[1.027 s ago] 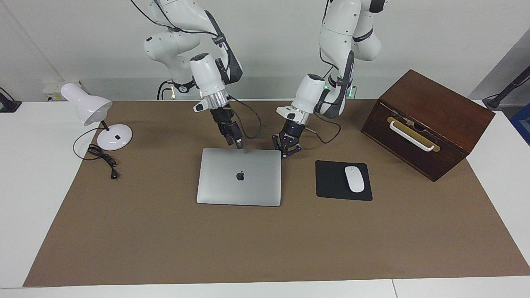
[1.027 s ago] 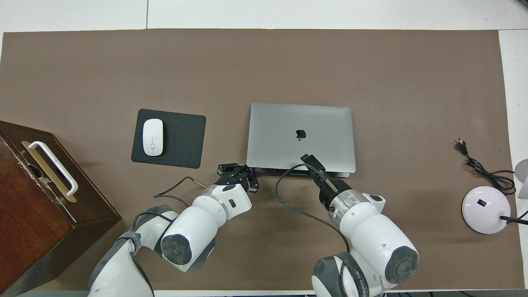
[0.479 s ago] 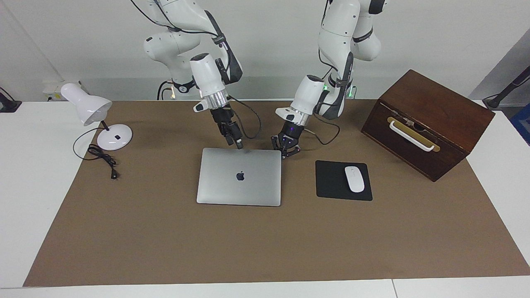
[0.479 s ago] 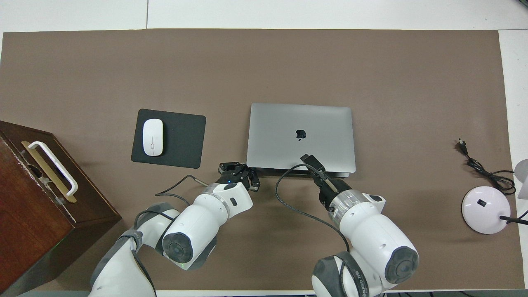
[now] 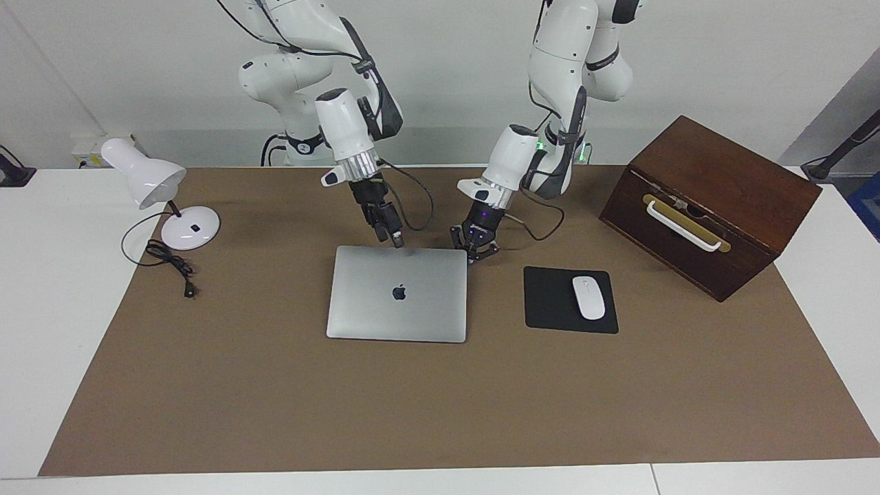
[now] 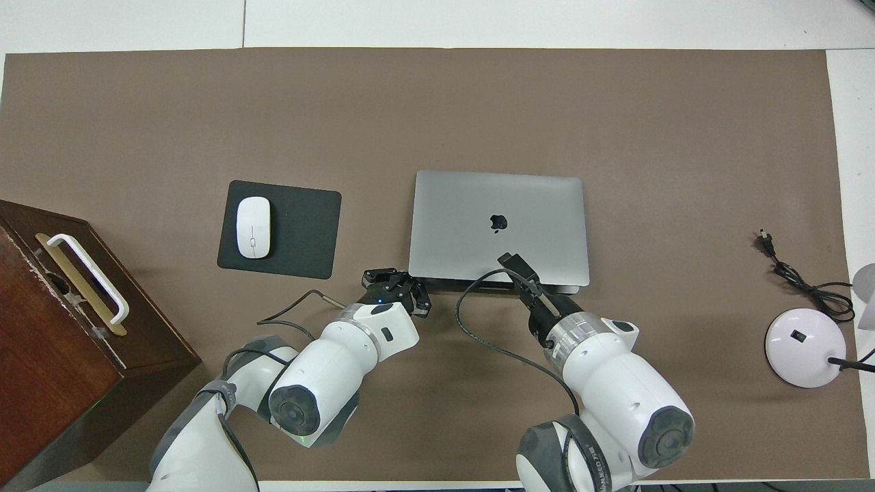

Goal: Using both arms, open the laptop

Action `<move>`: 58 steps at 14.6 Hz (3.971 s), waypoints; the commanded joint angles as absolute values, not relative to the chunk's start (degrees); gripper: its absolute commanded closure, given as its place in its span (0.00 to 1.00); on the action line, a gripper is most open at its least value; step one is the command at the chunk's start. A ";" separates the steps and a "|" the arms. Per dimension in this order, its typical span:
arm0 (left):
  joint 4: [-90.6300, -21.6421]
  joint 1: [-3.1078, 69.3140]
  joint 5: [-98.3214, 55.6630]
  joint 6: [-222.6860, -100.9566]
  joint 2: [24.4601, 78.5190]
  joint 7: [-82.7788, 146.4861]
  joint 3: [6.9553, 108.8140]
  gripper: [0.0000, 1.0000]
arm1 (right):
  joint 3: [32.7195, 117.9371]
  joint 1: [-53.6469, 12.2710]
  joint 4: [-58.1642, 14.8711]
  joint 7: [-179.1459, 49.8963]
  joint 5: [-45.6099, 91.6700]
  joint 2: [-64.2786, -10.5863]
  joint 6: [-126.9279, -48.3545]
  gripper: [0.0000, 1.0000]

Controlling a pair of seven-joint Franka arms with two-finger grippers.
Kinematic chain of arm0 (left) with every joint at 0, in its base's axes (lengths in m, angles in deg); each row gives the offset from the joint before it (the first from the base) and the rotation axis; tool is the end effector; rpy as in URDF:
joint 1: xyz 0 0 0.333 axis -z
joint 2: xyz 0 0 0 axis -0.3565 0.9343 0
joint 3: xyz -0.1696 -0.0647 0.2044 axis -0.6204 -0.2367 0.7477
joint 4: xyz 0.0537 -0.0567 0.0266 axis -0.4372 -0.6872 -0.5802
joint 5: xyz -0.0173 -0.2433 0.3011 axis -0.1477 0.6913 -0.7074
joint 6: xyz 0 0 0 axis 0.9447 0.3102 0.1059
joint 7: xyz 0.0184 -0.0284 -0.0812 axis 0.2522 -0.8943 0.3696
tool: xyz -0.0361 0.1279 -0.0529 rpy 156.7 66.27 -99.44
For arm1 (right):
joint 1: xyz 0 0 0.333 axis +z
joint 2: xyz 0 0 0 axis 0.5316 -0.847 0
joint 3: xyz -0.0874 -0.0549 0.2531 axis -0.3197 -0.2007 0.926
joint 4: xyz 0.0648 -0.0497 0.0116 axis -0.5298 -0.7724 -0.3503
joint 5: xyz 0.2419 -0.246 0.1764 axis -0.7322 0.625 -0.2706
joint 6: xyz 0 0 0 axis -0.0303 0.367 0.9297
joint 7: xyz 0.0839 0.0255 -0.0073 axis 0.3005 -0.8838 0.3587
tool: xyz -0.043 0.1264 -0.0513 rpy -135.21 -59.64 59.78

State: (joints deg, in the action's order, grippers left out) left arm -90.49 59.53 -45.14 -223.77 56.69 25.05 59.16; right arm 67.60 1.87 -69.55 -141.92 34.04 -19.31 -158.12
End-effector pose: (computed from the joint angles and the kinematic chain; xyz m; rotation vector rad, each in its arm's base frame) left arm 0.4025 -0.3391 0.2045 2.5930 -0.6949 0.9234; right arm 0.4285 0.2404 0.2719 -2.2317 1.1888 -0.4800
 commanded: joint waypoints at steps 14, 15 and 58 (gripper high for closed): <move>-89.58 59.47 -45.76 -224.27 58.39 24.41 59.15 1.00 | 67.86 1.46 -65.21 -141.97 32.70 -25.86 -159.36 0.00; -89.58 59.47 -45.76 -224.27 58.39 24.41 59.15 1.00 | 67.86 1.46 -64.07 -142.06 32.70 -26.57 -159.27 0.00; -89.41 59.47 -45.67 -224.36 58.39 24.50 59.07 1.00 | 67.43 -12.77 -28.73 -116.40 46.15 -29.83 -101.36 0.00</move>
State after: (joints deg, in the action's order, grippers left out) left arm -90.45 59.53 -45.14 -223.77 56.73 24.90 59.13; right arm 67.06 -10.98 -32.20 -119.15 44.93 -28.63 -104.02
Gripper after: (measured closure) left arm 0.991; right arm 0.000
